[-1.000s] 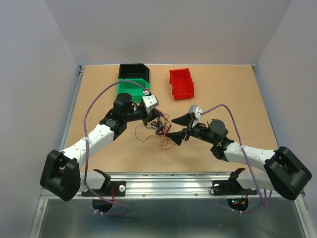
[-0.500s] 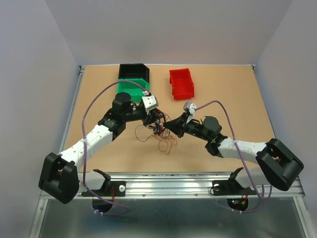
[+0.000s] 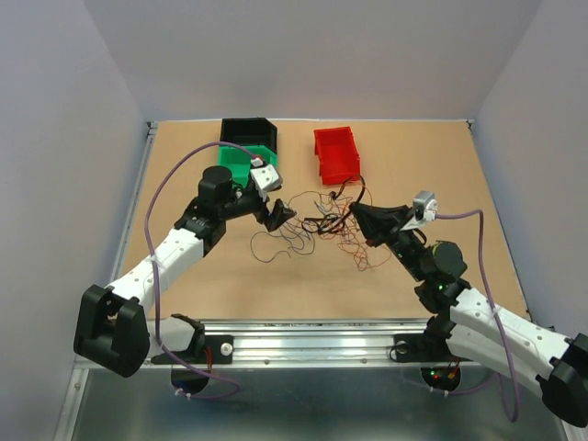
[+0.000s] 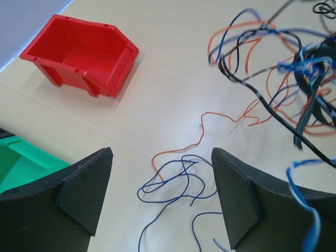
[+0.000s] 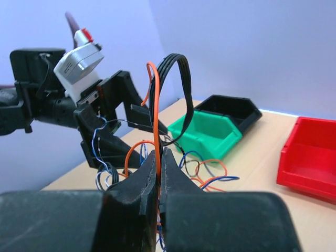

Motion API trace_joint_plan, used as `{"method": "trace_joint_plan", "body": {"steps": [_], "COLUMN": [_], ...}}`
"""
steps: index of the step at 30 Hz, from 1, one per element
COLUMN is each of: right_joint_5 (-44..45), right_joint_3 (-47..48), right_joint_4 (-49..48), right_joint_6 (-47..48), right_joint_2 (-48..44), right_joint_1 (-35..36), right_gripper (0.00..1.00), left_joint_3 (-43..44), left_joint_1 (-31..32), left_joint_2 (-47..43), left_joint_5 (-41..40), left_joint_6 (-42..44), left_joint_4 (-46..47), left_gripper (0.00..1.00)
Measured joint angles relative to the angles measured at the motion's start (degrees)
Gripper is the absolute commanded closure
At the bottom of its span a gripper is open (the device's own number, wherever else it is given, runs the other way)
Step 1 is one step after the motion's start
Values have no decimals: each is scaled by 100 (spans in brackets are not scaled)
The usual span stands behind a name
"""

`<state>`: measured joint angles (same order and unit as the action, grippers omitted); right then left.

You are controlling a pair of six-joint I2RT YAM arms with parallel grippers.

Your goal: Untangle the cables

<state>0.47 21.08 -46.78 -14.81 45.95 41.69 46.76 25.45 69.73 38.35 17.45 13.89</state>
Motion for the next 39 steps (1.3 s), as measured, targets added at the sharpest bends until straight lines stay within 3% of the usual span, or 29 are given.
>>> {"method": "trace_joint_plan", "body": {"steps": [4,11,19,26,29,30,32,33,35,39], "right_joint_5": [391,518,599,601,595,595,575,568,549,538], "right_joint_3": [-15,-13,-9,-7,-7,-7,-7,-7,-7,-7], "right_joint_4": [343,645,601,527,476,461,431,415,391,361], "right_joint_6": [2,-20,-140,-212,-245,-260,-289,-299,-323,-356], "right_joint_2": [-341,-72,385,518,518,518,518,518,518,516], "right_joint_1": [0,2,2,2,2,2,2,2,2,2], "right_gripper": [100,99,99,99,100,100,99,100,99,99], "left_joint_3": [0,-55,-181,-175,-162,-162,-111,-74,-35,11], "left_joint_1": [-149,-37,490,914,1097,1163,1233,1246,1259,1257], "left_joint_2": [0,-114,-297,221,470,590,737,820,887,885], "left_joint_5": [592,1593,1788,1698,1543,1499,1392,1335,1217,1073], "left_joint_6": [33,446,761,809,804,774,761,660,540,374], "left_joint_4": [2,-59,-129,-39,-26,-15,22,70,190,424], "left_gripper": [1,1,1,2,20,35,50,67,84,100]}}
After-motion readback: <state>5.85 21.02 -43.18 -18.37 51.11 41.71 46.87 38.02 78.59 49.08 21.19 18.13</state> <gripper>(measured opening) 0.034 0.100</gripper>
